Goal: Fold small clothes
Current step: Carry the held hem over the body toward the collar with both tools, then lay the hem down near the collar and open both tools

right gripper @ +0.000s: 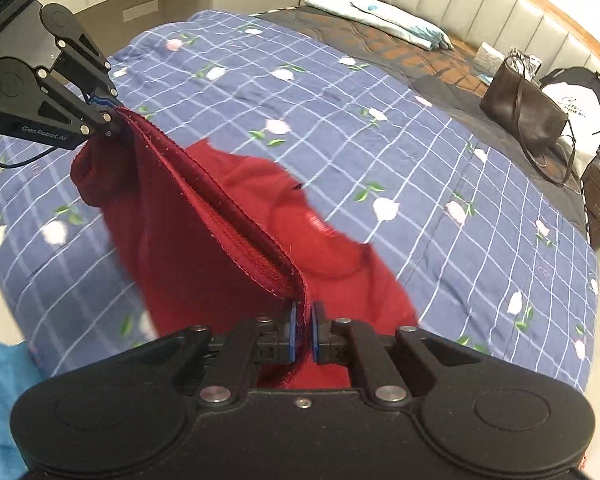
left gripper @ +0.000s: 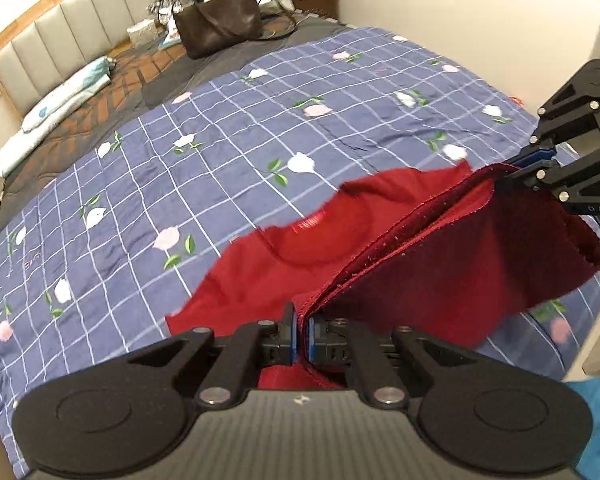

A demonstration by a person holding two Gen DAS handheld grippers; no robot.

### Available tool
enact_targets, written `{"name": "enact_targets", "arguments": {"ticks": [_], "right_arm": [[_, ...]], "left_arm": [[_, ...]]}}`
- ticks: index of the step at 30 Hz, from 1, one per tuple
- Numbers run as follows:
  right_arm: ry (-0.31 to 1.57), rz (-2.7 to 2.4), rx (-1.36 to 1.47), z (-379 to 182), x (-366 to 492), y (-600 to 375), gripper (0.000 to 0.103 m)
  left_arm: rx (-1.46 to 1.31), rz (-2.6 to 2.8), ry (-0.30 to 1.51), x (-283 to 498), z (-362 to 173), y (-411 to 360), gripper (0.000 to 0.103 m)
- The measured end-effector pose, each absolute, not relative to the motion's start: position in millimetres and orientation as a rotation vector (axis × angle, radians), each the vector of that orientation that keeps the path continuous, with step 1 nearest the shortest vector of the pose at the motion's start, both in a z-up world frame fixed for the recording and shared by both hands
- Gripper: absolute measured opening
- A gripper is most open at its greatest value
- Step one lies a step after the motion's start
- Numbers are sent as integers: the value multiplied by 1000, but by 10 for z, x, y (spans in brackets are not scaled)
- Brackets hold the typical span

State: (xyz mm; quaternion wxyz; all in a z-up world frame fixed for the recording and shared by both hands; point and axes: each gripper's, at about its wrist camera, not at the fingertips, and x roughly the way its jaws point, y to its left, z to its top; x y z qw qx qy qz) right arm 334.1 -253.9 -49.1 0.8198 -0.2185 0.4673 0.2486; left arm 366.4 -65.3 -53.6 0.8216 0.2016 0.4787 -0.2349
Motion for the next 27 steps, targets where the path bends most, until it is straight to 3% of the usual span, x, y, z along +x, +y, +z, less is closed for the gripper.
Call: {"name": "enact_targets", "arguments": {"ticks": [15, 18, 20, 21, 23, 25, 27], "right_arm": [[1175, 509, -263, -1436, 4842, -2855, 10], [1198, 488, -223, -1580, 4948, -2890, 15], [1204, 467, -200, -1630, 4987, -2920, 19], [1203, 458, -182, -1639, 4999, -2943, 22], [1198, 448, -149, -1647, 5011, -2993, 35], [1188, 430, -133, -1642, 4997, -3034, 55], [1172, 413, -112, -1632, 4955, -3087, 64]], "left_arm": [[319, -397, 1231, 5130, -1515, -827, 8], [264, -373, 1260, 5254, -1645, -791, 27], [221, -362, 1274, 5287, -1700, -751, 55], [197, -357, 1269, 5298, -1711, -726, 59], [155, -348, 1262, 5292, -1729, -663, 67], [118, -330, 1258, 5277, -1734, -600, 74], [88, -317, 1234, 5215, -1720, -532, 81]]}}
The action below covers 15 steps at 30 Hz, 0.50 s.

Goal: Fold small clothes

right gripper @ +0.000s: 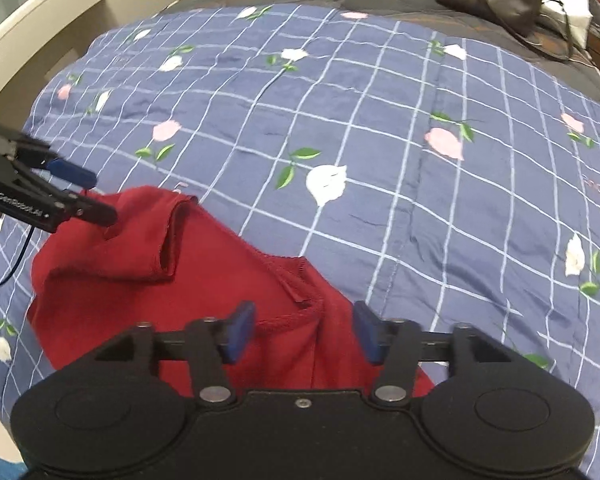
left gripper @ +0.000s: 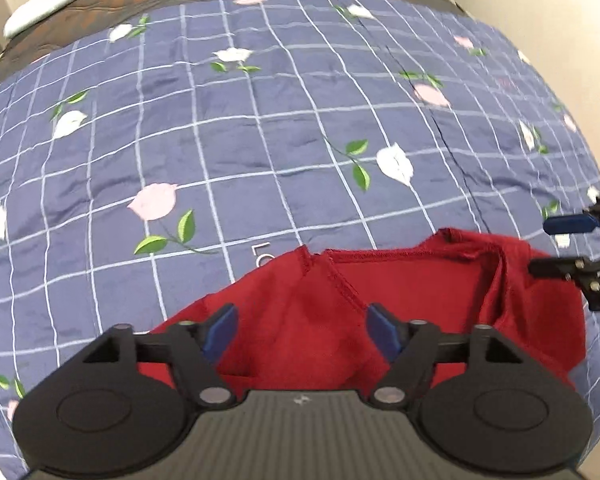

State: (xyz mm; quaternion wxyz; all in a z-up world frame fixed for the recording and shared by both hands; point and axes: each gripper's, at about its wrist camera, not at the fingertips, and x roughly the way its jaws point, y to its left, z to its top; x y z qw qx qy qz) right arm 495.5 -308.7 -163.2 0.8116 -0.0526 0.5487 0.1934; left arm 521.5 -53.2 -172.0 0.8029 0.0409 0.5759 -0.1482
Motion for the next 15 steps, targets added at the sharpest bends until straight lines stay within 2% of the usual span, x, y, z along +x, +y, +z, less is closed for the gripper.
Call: {"name": "enact_targets", "arguments": {"ticks": [1, 4, 8, 10, 12, 14, 15], "right_arm": [[1166, 406, -100, -1625, 4937, -3115, 70], [1146, 380, -76, -1624, 4751, -3163, 81], [1159, 397, -103, -1730, 4389, -3082, 84], [1176, 412, -145, -1827, 4221, -2992, 84], [1194, 424, -190, -1930, 4070, -2895, 83], [1207, 429, -230, -2019, 3969, -2814, 77], [1207, 430, -250, -2050, 3938, -2782, 69]], "left_arm": [[81, -313, 1222, 5176, -1718, -511, 85], [90, -317, 1216, 5020, -1769, -492, 87], [208, -327, 1223, 4768, -1946, -558, 87], [272, -311, 1222, 4668, -2055, -604, 86], [330, -280, 1228, 4603, -2156, -649, 80], [371, -240, 1231, 4583, -2235, -670, 68], [378, -220, 1233, 4583, -2261, -665, 62]]}}
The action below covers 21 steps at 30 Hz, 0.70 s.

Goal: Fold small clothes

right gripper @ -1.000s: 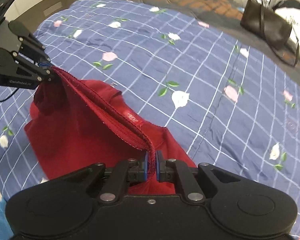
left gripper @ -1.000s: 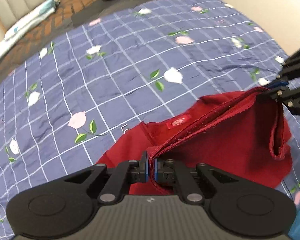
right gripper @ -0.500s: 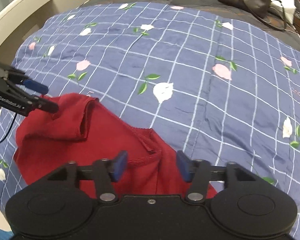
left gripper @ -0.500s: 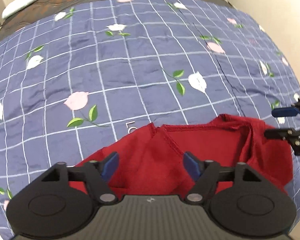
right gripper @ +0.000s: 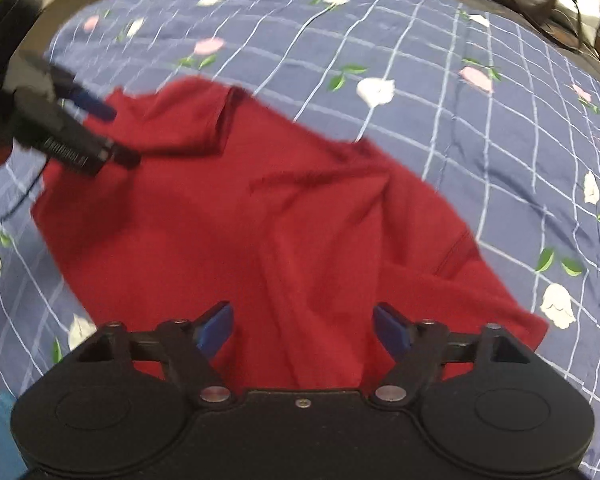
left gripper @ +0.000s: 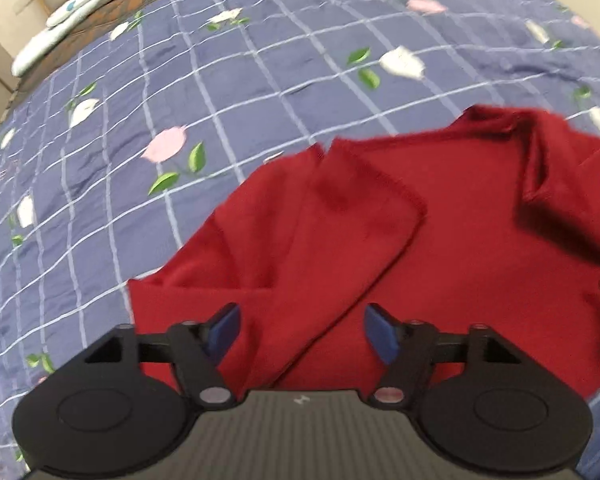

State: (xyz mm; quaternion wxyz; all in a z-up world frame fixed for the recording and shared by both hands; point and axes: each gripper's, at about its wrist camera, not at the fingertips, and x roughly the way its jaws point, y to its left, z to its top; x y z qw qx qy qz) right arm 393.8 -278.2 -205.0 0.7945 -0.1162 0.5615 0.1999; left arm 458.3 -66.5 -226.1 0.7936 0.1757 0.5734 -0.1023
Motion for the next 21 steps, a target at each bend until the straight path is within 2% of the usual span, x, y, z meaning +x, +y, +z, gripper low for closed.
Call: {"name": "enact_targets", "arguments": {"ticks": [2, 4, 5, 6, 7, 15, 21], "right_arm": [[1200, 415, -268, -2073, 3921, -2765, 57], [1188, 386, -255, -2059, 3956, -2808, 32], [1180, 376, -239, -2036, 3988, -2838, 27], [1170, 367, -220, -2008, 4025, -2875, 12], [1164, 361, -203, -1979, 4062, -2915, 7], [1062, 186, -39, -1677, 4290, -3404, 5], [1145, 59, 58, -1888, 4312, -3735, 6]], "left_arm": [[345, -196, 1235, 4603, -2273, -613, 37], [276, -187, 1221, 4618, -2228, -531, 22], [246, -180, 1208, 4624, -2200, -493, 15], [225, -171, 1195, 4630, -2169, -459, 12], [211, -162, 1182, 4636, -2139, -430, 7], [-14, -26, 1117, 4674, -2026, -70, 5], [-142, 49, 1167, 4740, -2128, 118, 8]]}}
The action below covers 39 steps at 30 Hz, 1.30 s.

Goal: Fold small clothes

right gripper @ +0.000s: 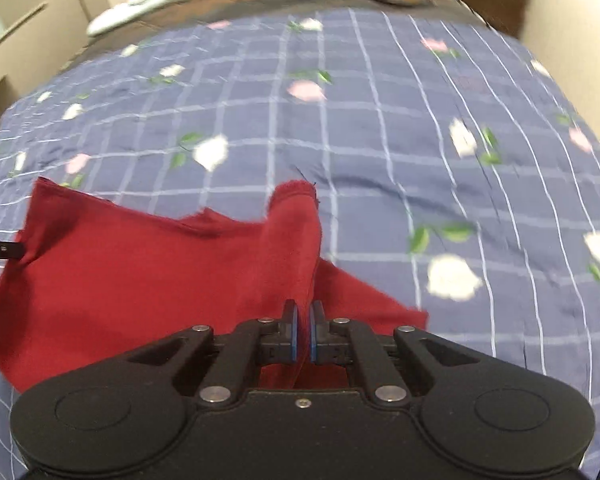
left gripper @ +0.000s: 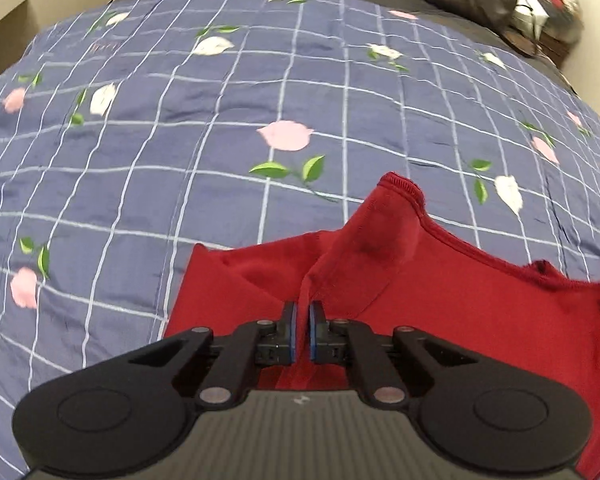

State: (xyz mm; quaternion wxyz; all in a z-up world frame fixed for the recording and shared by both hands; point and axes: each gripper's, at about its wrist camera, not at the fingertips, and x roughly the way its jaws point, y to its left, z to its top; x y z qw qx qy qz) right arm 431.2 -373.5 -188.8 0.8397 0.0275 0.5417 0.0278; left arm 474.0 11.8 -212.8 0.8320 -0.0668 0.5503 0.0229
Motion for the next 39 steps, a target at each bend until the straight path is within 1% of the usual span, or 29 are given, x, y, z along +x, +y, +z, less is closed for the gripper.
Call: {"name": "enact_targets", "arguments": {"ticks": [2, 3, 4, 5, 6, 7, 8, 9, 10, 11, 12, 13, 14, 15, 17, 19, 21, 23, 26, 31, 39], "right_arm": [[1171, 36, 65, -1954, 4289, -3757, 7], [1186, 17, 71, -1988, 4278, -3772, 9], [1195, 1, 73, -2015, 4266, -3782, 13], [1201, -18, 77, -2031, 4251, -3795, 16], [1202, -31, 80, -2036, 4232, -3801, 22], [1201, -41, 83, -2041, 4200, -3804, 28], [1202, -49, 84, -2042, 4178, -3807, 32], [1202, -53, 83, -2040, 4150, -3805, 38], [1202, -57, 82, -2032, 4112, -3790, 44], [1204, -62, 82, -2033, 4087, -3784, 48], [1206, -67, 85, -2029, 4067, -3776, 59], [1207, -73, 88, -2028, 4046, -3771, 70], [1209, -83, 87, -2029, 4020, -3760, 74], [1212, -94, 82, -2034, 3989, -3743, 79], [1228, -106, 70, -2060, 3946, -3703, 82], [1254, -122, 44, -2114, 3905, -3662, 90], [1276, -149, 13, -2174, 3854, -3636, 93], [1305, -184, -8, -2239, 3819, -3654, 97], [1341, -261, -14, -2299, 3749, -3720, 102], [1339, -309, 71, -2280, 3647, -3822, 102], [1293, -337, 64, -2153, 3451, -3666, 102]], "left_arm": [[-152, 57, 1171, 4740, -2136, 142, 12], [-153, 64, 1172, 4743, -2134, 153, 13], [-154, 74, 1173, 4741, -2132, 170, 18], [-158, 85, 1177, 4740, -2131, 192, 29], [-165, 101, 1178, 4732, -2130, 221, 34], [-173, 116, 1176, 4725, -2128, 249, 42], [-181, 128, 1173, 4711, -2126, 285, 47], [-187, 133, 1172, 4692, -2125, 318, 48], [-190, 136, 1174, 4674, -2123, 345, 52], [-189, 141, 1176, 4650, -2124, 364, 61], [-186, 147, 1178, 4622, -2123, 380, 66], [-180, 155, 1179, 4594, -2125, 393, 73], [-173, 166, 1180, 4557, -2127, 400, 77], [-167, 174, 1186, 4531, -2141, 413, 79], [-156, 193, 1211, 4458, -2174, 420, 85], [-142, 215, 1239, 4393, -2209, 419, 86], [-126, 242, 1274, 4317, -2256, 424, 88], [-127, 273, 1303, 4225, -2283, 436, 93], [-159, 302, 1330, 4073, -2299, 474, 96], [-208, 353, 1360, 3863, -2316, 547, 98], [-239, 340, 1366, 3631, -2254, 636, 100]]}}
